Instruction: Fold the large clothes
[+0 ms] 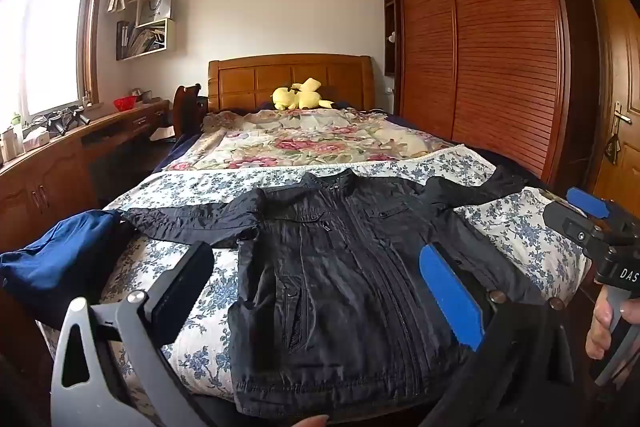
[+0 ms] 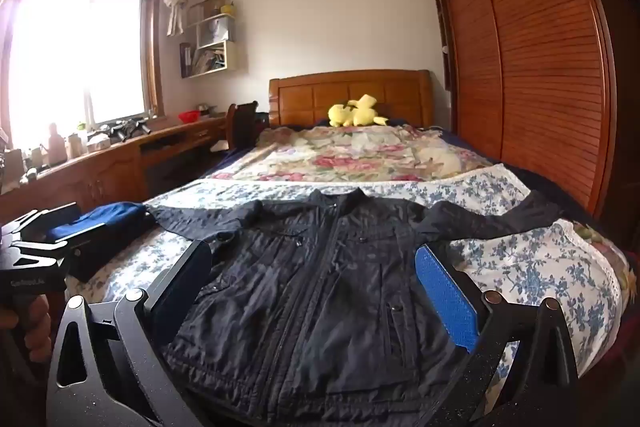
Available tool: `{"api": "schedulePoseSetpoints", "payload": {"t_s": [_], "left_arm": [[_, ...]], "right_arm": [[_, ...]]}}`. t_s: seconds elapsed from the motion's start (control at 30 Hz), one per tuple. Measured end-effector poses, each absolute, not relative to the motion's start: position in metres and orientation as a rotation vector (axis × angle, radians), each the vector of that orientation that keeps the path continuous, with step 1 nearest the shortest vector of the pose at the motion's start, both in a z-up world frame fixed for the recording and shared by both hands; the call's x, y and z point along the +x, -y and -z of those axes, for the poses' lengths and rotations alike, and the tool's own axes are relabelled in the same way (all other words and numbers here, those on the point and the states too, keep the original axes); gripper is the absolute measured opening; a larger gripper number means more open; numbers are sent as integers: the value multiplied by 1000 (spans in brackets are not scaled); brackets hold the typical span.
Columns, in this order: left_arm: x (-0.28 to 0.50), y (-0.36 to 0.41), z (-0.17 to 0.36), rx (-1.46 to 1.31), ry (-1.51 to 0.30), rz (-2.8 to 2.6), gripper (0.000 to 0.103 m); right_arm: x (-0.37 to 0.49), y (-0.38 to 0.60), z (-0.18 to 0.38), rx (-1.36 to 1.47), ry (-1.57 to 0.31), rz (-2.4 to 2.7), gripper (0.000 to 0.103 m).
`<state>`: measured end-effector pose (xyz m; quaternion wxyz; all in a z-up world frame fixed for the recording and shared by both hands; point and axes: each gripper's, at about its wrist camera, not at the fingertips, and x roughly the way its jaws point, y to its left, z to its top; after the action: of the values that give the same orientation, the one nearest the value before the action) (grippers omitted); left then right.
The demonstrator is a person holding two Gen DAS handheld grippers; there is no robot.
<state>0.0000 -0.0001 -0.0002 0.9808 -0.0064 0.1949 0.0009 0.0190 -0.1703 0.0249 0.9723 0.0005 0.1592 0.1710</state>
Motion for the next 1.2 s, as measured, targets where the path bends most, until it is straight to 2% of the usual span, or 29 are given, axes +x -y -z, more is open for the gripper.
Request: {"api": "schedulePoseSetpoints", "payload": {"t_s": [1.2], "left_arm": [[-5,3,-1,-14,-377,-15,103]], "right_arm": [[19,170,-16,1,-320,-343,103]]}}
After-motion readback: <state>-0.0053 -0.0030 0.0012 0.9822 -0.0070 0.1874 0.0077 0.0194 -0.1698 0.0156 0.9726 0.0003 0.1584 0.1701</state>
